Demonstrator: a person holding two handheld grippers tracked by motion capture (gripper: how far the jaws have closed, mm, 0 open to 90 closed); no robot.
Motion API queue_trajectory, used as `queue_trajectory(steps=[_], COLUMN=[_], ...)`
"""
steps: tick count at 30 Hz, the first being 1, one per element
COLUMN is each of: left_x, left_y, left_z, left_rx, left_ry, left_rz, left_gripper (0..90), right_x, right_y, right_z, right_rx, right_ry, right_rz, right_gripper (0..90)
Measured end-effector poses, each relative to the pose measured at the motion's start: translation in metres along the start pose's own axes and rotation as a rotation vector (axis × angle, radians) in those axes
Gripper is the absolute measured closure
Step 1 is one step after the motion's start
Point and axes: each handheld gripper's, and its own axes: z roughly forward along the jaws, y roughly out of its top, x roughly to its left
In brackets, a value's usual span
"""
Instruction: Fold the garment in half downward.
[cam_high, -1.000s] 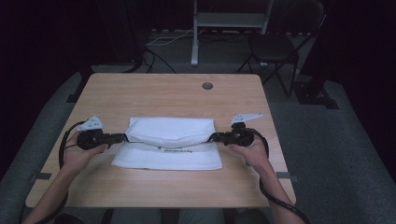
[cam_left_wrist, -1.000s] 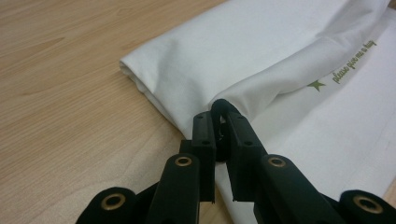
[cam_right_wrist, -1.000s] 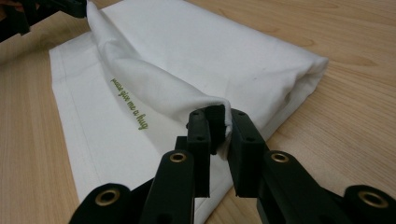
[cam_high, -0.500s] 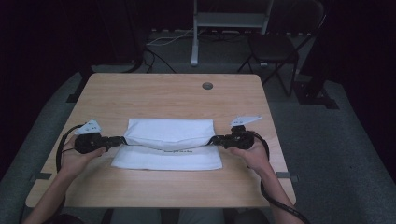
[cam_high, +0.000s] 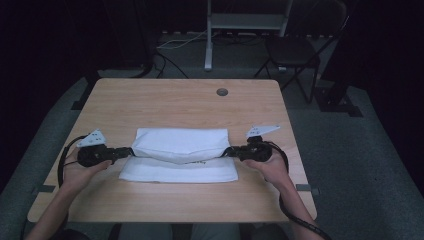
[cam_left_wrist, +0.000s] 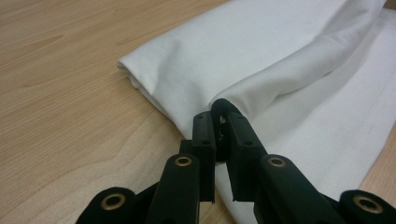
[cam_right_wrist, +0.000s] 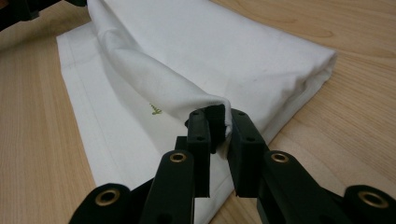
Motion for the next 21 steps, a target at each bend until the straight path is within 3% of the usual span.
queue_trajectory(steps=[21], left_x=[-0.0078], left_y=[-0.0062], left_z=[-0.0071], left_rx=[0.006], left_ry=[-0.014], left_rz=[0.028], left_gripper=[82.8], right_x=[0.0081], right_y=[-0.0049], right_z=[-0.0048], right_rx=[0.006], right_ry=[0.02], right_rz=[-0.018], right_gripper=[80.4])
